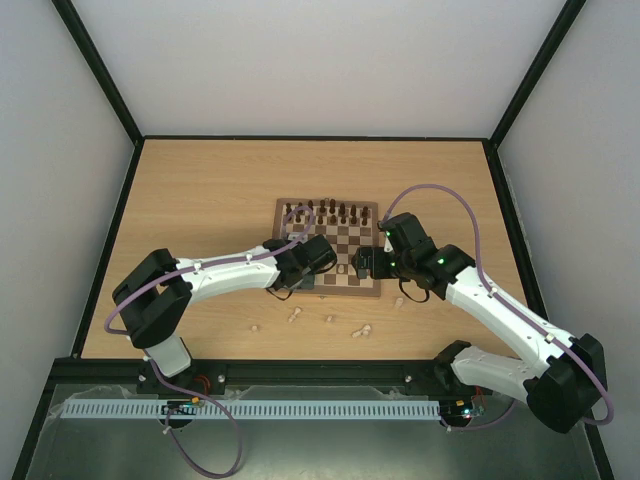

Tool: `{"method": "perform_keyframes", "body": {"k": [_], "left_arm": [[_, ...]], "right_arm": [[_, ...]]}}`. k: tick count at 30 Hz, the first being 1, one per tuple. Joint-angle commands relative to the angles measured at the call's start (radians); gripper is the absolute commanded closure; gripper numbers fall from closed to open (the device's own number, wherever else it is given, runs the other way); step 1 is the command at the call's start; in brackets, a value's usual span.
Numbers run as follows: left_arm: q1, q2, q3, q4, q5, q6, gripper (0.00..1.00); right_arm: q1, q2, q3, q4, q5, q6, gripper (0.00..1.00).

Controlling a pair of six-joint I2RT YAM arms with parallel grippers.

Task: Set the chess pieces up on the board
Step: Place the chess piece on the chessboard.

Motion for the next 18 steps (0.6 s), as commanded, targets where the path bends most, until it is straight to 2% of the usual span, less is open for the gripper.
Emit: {"method": "perform_keyframes", "body": {"k": [1, 12, 14, 18], "left_arm": [[-0.016, -0.013, -0.013, -0.043, 0.0, -0.015, 0.89], [-0.023, -0.015, -0.011, -0.056, -0.008, -0.025, 0.88], [-0.023, -0.012, -0.01, -0.059, -0.009, -0.025, 0.85], [-0.023, -0.018, -0.009, -0.062, -0.013, -0.031, 0.72]], "right_arm": [[-0.002, -0.02, -0.013, -0.011, -0.01, -0.014, 0.01], [-0.002, -0.022, -0.014, -0.01, -0.013, -0.015, 0.01], [-0.002, -0.022, -0.014, -0.009, -0.011, -0.014, 0.01], [-0.002, -0.024, -0.013, -0.01, -0.012, -0.014, 0.02]]}}
